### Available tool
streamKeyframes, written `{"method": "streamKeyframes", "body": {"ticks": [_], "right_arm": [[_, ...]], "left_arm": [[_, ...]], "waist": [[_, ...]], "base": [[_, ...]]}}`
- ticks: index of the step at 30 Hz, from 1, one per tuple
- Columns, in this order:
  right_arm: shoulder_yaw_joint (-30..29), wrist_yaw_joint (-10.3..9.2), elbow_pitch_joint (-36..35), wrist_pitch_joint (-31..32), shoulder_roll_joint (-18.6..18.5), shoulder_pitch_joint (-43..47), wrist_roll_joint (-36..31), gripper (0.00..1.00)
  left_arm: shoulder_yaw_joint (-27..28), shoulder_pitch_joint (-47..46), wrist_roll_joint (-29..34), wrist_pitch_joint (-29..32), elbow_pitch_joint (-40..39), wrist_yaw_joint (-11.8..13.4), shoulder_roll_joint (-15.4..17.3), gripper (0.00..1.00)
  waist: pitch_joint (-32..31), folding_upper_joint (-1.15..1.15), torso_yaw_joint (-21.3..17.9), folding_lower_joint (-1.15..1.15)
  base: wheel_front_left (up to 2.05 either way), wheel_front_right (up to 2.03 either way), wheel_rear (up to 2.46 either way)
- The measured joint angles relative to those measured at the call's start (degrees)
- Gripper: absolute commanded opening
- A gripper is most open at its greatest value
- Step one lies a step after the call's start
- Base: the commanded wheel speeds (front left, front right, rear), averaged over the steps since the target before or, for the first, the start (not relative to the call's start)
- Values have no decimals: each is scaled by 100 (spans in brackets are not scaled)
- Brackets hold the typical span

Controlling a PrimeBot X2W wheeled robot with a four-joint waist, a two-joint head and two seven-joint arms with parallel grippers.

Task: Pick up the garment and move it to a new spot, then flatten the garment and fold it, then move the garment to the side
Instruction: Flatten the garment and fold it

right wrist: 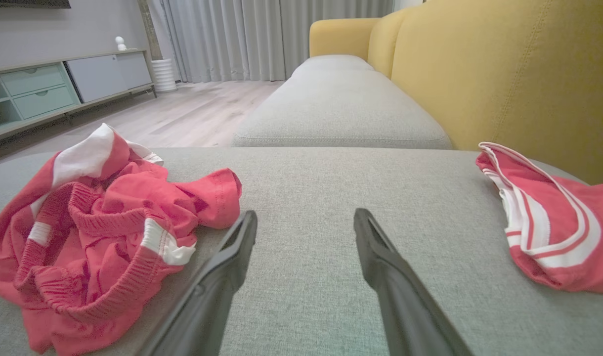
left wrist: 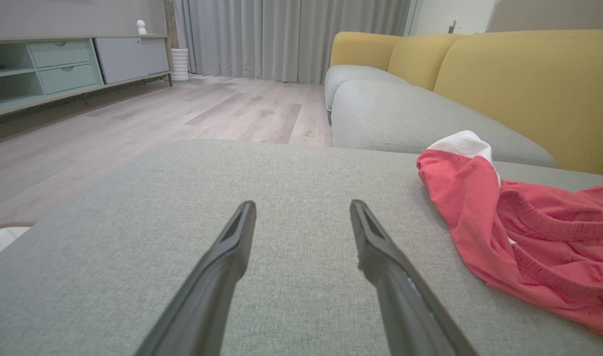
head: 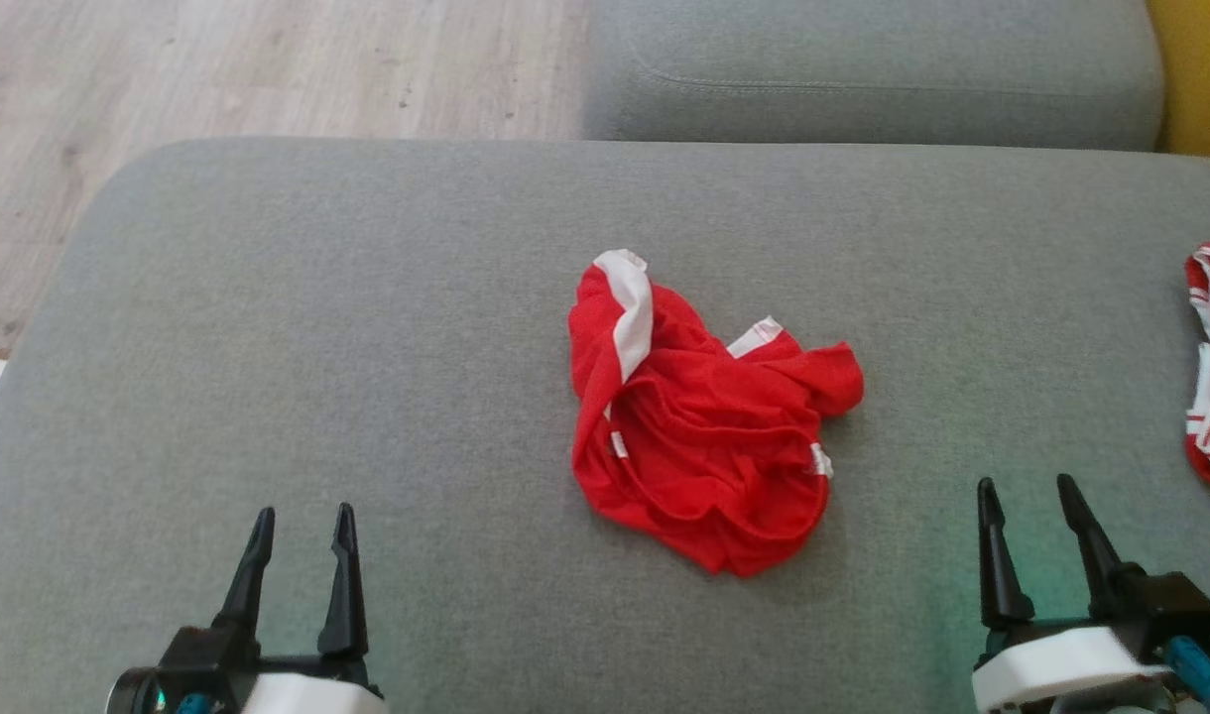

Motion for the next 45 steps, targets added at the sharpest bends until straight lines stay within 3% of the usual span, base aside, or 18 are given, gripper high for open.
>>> {"method": "streamKeyframes", "body": {"ticks": [7,13,17,20,24,29,35,36,37,38,45], "right_arm": [[120,0,3,-1,0,-34,53,100],[204,0,-98,0,0,-211,152,100],[332,0,-199,0,0,-375,252,100],[476,0,-234,0,-1,-476,316,100],[600,0,-247,0,-2,-574,467,100],[684,0,-234,0,-2,-627,559,100],[742,0,-194,0,-2,-627,576,100],[743,0,-191,0,-2,-628,593,100],[744,0,-189,0,-2,-628,593,100],[748,0,-188,0,-2,-628,593,100],[731,0,-169,0,-2,-629,593,100]], "left_arm": [[87,-16,390,-14,-99,-375,-278,100],[-1159,-880,509,189,-235,-916,-731,100],[-1936,-1689,314,799,160,-961,-835,100],[-2507,-2054,-415,1397,471,-775,-825,100],[-3016,-2311,-1020,2046,818,-274,-836,100],[-3248,-2648,-1287,2239,1123,242,-835,100],[-3450,-2930,-1556,2270,1454,461,-833,98],[-3487,-2973,-1611,2246,1523,466,-834,78],[-3552,-3024,-1656,2229,1610,500,-833,19],[-3604,-3070,-1709,2227,1673,500,-832,0],[-3664,-3421,-2240,1560,1514,388,-828,0]], "waist": [[52,0,-266,0],[196,0,-670,0],[356,0,-969,0],[482,0,-1210,0],[608,0,-1542,0],[710,0,-1874,1],[738,0,-2037,0],[733,0,-2047,0],[726,0,-2056,0],[719,0,-2063,0],[662,0,-2053,0]], "base": [[0,0,0],[0,0,0],[0,0,0],[0,0,0],[0,0,0],[0,0,0],[0,0,0],[0,0,0],[0,0,0],[0,0,0],[0,0,0]]}}
